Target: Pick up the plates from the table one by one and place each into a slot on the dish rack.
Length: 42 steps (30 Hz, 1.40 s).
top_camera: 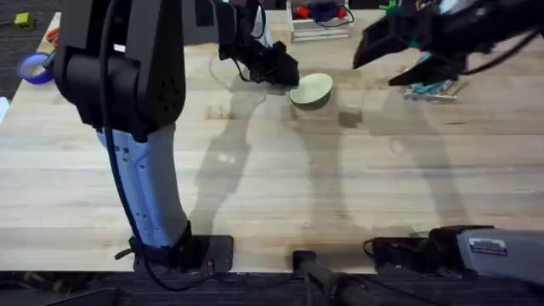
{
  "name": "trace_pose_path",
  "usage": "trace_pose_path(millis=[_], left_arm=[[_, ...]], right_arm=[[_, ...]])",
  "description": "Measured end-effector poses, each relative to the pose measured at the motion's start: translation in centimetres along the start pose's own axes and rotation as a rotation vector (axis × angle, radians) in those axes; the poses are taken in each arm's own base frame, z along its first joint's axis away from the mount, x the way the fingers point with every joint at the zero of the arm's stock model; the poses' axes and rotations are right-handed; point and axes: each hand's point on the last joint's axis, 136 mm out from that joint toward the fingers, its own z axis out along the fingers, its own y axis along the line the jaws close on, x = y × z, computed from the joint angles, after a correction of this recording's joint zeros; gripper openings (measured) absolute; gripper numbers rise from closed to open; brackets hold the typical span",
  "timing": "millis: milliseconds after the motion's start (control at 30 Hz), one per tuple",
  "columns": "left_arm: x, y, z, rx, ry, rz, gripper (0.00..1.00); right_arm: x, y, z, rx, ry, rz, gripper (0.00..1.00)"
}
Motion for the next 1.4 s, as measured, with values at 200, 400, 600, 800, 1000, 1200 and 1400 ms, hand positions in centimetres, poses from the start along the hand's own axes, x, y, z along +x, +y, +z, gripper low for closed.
trace_pose_path(millis=[200,400,600,800,1000,1200,1400], left_arm=[[0.0,0.0,0.0,0.0,0.0,0.0,0.039],[0.0,0.0,0.0,0.0,0.0,-0.003,0.039],[0.0,0.0,0.0,0.0,0.0,-0.003,0.039],[0.0,0.0,0.0,0.0,0.0,-0.003,0.038],[0.0,0.0,0.0,0.0,0.0,-0.003,0.038],[0.0,0.0,0.0,0.0,0.0,-0.003,0.039],[0.0,0.0,0.0,0.0,0.0,-0.003,0.038]], right_arm=[[-0.5,-0.1,4.3,0.001,0.078,0.014,0.995],[-1.4,0.4,9.2,-0.048,0.125,0.003,0.994],[-1.9,0.3,13.5,-0.07,0.155,0.034,0.994],[-1.8,-0.2,16.2,-0.074,0.182,0.06,0.994],[-2.5,-0.2,17.2,-0.085,0.158,0.054,0.994],[-3.3,0.1,17.3,-0.099,0.128,0.04,0.915],[-3.3,0.1,17.3,-0.099,0.129,0.042,0.577]])
